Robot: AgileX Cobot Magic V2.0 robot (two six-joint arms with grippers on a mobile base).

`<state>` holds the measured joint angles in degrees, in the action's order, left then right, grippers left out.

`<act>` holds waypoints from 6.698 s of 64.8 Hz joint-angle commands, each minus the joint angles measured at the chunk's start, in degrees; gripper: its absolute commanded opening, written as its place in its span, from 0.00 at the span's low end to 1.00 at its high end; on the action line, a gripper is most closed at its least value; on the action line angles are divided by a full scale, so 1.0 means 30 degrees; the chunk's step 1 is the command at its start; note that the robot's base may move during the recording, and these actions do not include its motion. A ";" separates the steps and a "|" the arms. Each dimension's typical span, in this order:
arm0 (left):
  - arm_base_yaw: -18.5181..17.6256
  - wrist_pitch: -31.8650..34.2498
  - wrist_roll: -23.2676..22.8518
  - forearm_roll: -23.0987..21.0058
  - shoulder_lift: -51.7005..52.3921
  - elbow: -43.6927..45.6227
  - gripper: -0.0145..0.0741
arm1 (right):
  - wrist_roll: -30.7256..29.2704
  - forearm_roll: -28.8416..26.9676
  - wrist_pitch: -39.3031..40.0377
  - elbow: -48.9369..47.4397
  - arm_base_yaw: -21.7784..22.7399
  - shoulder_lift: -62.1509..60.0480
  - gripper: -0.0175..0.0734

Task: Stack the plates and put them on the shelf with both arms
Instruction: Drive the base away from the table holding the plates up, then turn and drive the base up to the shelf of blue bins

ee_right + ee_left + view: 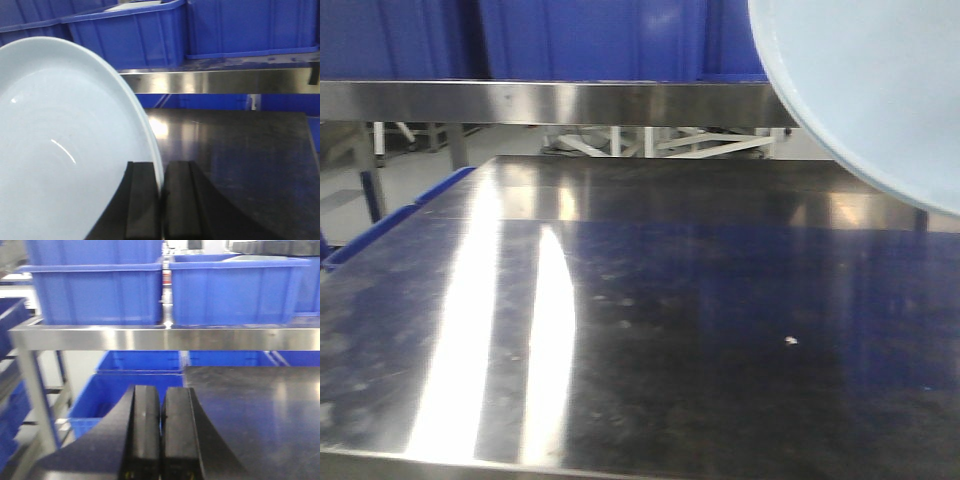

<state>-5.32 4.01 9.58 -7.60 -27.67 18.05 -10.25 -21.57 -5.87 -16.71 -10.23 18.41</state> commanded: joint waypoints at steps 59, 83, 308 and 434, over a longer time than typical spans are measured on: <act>0.0040 0.1475 -0.0070 -0.0039 -0.0124 0.0672 0.26 | -0.0065 -0.0079 0.1751 -0.0635 0.0093 0.0077 0.25; 0.0040 0.1475 -0.0070 -0.0039 -0.0124 0.0672 0.26 | -0.0065 -0.0079 0.1751 -0.0635 0.0093 0.0077 0.25; 0.0040 0.1509 -0.0070 -0.0039 -0.0124 0.0672 0.26 | -0.0065 -0.0079 0.1751 -0.0635 0.0053 0.0077 0.25; -0.0002 0.1509 -0.0070 -0.0039 -0.0124 0.0672 0.26 | -0.0065 -0.0079 0.1751 -0.0635 0.0053 0.0077 0.25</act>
<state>-5.32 4.01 9.58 -7.60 -27.67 18.05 -10.30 -21.57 -5.87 -16.71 -10.23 18.41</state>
